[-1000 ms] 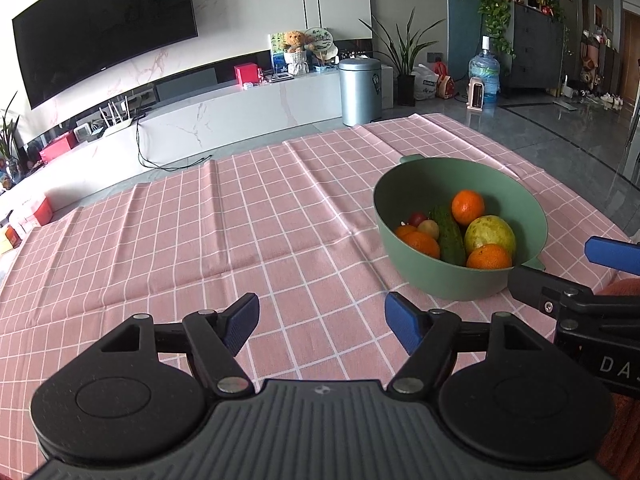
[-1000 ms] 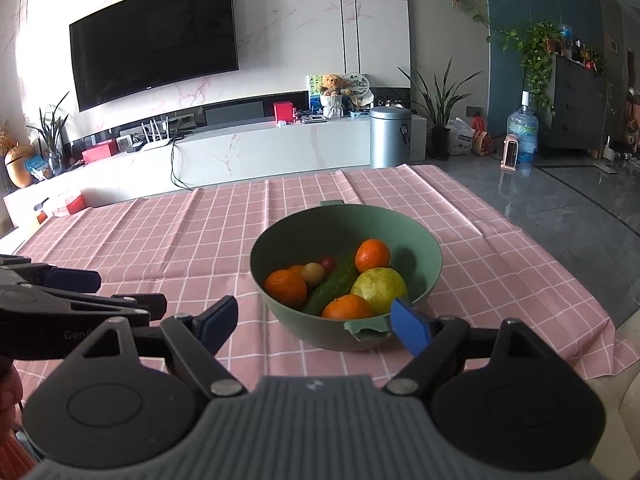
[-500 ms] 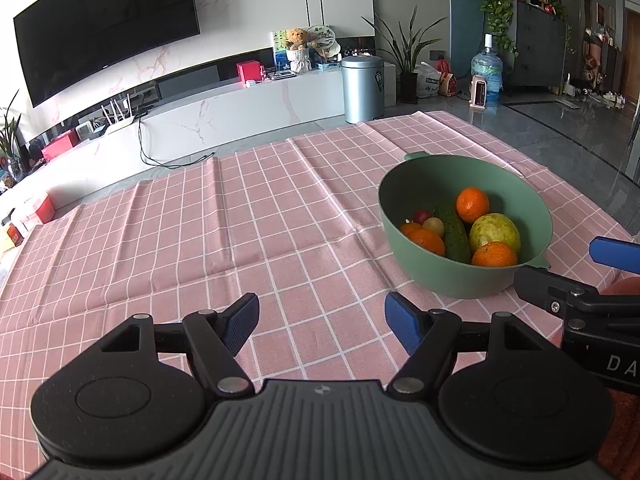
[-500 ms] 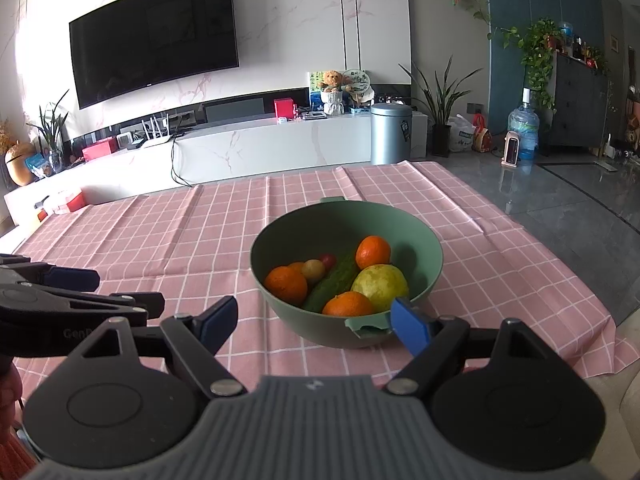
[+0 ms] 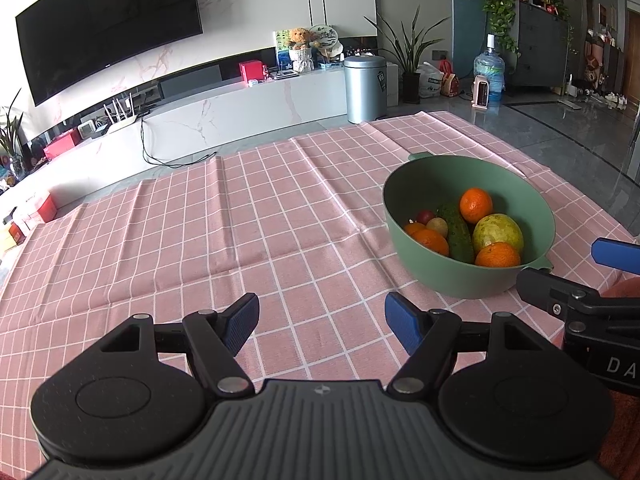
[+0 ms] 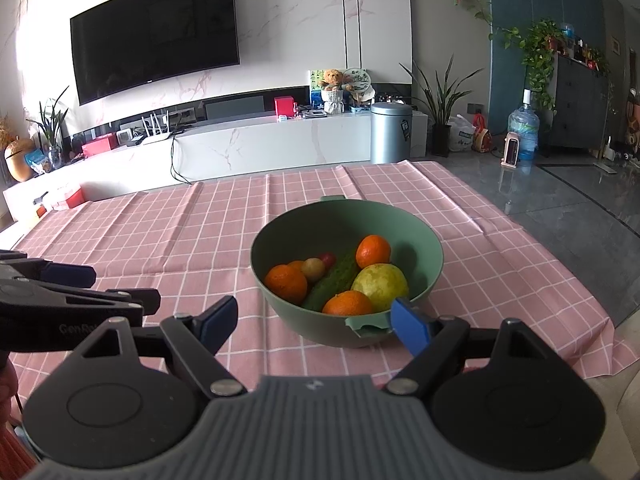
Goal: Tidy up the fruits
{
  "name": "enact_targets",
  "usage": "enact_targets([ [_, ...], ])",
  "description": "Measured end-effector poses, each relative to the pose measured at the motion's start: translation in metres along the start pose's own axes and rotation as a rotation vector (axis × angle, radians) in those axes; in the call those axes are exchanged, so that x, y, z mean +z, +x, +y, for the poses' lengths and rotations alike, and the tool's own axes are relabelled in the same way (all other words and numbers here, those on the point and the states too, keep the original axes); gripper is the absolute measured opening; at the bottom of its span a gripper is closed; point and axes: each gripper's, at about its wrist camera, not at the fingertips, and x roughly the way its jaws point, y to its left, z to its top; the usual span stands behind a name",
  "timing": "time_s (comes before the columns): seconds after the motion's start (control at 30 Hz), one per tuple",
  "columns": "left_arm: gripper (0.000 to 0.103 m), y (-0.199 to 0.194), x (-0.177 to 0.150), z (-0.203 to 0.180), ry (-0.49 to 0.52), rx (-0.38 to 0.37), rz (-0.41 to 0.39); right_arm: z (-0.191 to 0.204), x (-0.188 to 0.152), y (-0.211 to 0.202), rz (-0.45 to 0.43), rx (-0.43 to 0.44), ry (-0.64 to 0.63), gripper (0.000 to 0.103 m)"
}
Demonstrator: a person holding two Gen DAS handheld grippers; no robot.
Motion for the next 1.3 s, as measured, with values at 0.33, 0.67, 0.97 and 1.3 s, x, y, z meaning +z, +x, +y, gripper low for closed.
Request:
enact_targets([
  [0.33, 0.084, -0.0008, -0.0001, 0.0020, 0.000, 0.002, 0.000, 0.0001, -0.0001, -0.0001, 0.000, -0.002, -0.003, 0.080],
  [0.67, 0.084, -0.0023, -0.0005, 0.0035, 0.001, 0.006, 0.002, 0.0000, -0.0004, -0.0004, -0.002, -0.002, -0.005, 0.080],
  [0.97, 0.084, -0.0022, -0.0005, 0.0036, 0.002, 0.005, 0.002, -0.0004, -0.0001, -0.0011, -0.002, -0.004, -0.007, 0.081],
  [1.3, 0.084, -0.0046, -0.0018, 0.0033, 0.012, 0.019, -0.004, 0.0003, 0.0000, -0.0008, -0.001, -0.005, -0.008, 0.081],
])
